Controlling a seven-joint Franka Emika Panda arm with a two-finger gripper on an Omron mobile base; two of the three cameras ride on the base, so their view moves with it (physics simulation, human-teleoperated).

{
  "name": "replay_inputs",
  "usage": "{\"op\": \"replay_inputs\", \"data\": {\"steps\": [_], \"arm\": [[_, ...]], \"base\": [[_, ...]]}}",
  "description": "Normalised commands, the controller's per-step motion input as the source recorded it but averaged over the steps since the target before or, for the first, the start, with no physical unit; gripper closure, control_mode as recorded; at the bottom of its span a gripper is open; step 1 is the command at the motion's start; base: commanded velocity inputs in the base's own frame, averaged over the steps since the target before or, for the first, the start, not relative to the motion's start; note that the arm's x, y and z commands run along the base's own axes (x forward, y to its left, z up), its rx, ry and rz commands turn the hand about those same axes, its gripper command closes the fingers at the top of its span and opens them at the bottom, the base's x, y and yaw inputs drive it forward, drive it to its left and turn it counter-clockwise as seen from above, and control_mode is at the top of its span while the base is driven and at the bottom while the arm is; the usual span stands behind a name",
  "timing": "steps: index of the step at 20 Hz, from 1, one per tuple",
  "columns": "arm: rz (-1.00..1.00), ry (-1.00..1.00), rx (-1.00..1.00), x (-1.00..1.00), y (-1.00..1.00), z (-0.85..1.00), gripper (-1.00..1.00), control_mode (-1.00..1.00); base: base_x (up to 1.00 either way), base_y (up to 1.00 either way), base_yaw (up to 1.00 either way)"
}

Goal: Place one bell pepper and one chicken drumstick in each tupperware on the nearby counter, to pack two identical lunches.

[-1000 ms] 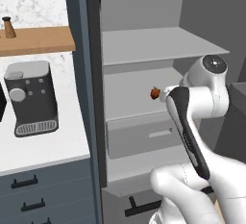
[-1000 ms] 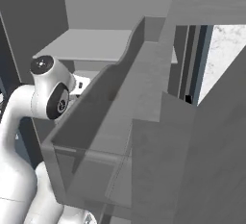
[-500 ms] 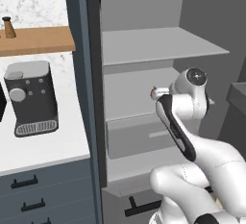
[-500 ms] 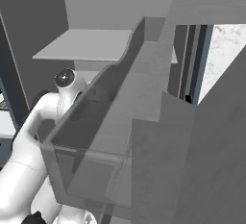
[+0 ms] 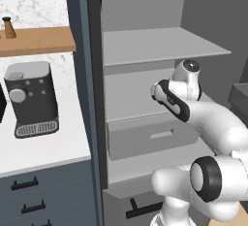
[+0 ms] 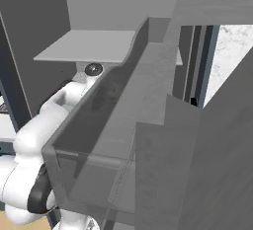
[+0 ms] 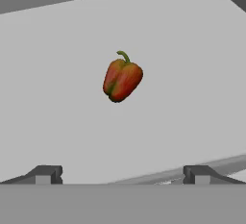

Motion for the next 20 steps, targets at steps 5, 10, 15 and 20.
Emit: {"op": "replay_inputs", "data": {"steps": [5, 10, 15, 20], "arm": [[0.00, 0.07, 0.09, 0.63, -0.05, -0.25, -1.00, -1.00], [0.00, 0.04, 0.01, 0.63, 0.00, -0.31, -1.00, -1.00], [0.00, 0.00, 0.00, 0.45, 0.00, -0.39, -1.00, -1.00], [0.00, 0.00, 0.00, 0.58, 0.00, -0.27, -1.00, -1.00]], "base": [[0.00, 0.00, 0.00], [0.00, 0.00, 0.00], [0.00, 0.00, 0.00], [0.00, 0.00, 0.00]]}}
